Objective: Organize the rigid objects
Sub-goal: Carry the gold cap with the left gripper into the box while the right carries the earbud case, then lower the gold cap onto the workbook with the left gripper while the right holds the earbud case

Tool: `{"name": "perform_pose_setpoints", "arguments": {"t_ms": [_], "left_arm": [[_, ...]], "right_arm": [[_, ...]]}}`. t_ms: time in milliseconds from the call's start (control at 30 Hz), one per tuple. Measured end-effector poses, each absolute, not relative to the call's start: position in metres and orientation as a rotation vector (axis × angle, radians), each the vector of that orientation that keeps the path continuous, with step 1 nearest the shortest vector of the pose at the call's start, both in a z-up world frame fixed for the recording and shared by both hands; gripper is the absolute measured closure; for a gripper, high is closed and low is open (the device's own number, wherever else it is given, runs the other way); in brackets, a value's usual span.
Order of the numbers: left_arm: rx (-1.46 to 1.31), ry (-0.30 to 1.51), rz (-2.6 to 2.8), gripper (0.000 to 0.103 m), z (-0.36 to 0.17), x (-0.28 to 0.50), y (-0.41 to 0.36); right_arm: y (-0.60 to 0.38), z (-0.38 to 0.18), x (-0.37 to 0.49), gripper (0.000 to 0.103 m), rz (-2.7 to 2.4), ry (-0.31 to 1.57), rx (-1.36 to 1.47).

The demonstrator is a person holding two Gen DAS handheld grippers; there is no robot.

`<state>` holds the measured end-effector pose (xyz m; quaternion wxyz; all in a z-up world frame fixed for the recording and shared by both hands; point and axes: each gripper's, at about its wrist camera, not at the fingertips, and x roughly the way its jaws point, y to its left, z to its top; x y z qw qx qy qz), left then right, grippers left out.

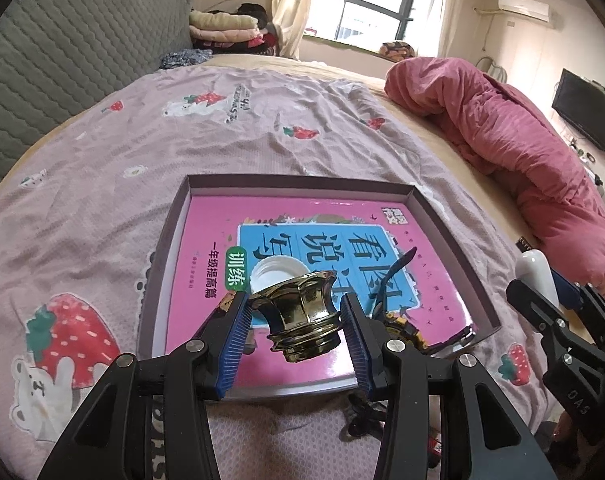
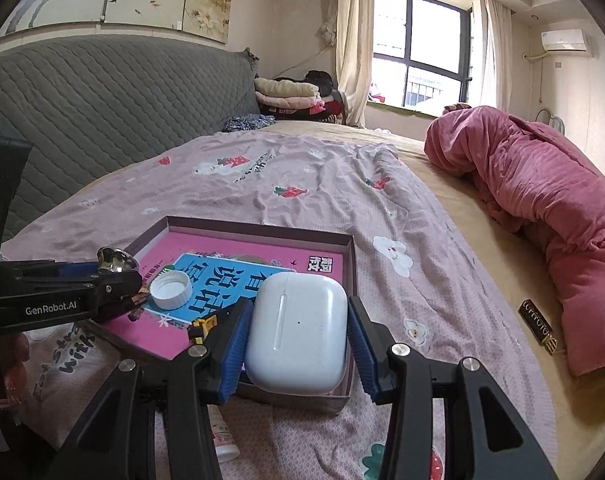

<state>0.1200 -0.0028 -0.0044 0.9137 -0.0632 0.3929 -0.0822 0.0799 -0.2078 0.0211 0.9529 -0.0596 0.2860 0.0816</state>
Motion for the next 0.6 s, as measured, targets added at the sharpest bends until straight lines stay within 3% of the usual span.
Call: {"name": "perform_pose_setpoints", "arguments": {"t_ms": [600], "left_arm": [[-0.080,0.875,-0.220,0.056,-0.037,0.133,-0.025]], "right_arm": [[-0.205,0.006,0.096,0.056,0.142,0.619,-0.151]]}}
